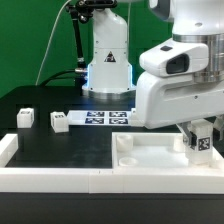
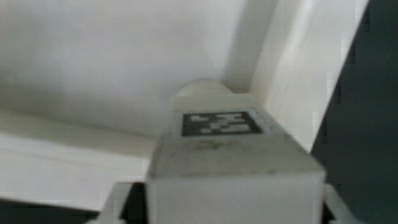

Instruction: Assemble one leg

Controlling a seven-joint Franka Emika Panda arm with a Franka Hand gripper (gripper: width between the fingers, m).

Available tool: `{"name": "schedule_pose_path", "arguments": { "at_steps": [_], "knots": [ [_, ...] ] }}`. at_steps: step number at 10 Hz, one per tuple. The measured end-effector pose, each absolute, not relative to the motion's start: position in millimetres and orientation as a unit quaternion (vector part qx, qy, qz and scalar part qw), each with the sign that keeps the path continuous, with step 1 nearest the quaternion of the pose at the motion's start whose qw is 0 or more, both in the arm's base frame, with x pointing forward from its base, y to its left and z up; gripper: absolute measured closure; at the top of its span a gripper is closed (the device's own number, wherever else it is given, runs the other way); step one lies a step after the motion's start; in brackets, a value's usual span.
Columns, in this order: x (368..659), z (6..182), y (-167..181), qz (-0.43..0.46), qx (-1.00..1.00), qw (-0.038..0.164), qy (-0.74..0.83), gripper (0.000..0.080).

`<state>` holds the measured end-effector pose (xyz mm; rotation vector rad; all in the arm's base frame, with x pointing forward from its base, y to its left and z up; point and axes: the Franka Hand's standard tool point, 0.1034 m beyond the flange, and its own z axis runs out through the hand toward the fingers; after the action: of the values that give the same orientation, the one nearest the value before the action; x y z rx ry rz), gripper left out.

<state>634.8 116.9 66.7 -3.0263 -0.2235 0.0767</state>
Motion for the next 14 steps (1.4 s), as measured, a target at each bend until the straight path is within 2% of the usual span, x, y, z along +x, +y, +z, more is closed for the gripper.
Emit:
{"name": "schedule_pose_path", "arguments": {
  "at_steps": [3, 8, 11, 14],
  "knots": [
    [635.5, 65.5, 114.7, 0.035, -0.991, 0.045, 0.121, 0.0509],
    [634.9, 64.8, 110.5, 0.047, -0.927, 0.043, 0.37, 0.0509],
    [634.2, 64.7, 108.4, 0.056, -0.882, 0.041, 0.466, 0.0509],
    [633.5, 64.1, 108.9, 0.059, -0.87, 0.041, 0.488, 0.0508]
  ]
}}
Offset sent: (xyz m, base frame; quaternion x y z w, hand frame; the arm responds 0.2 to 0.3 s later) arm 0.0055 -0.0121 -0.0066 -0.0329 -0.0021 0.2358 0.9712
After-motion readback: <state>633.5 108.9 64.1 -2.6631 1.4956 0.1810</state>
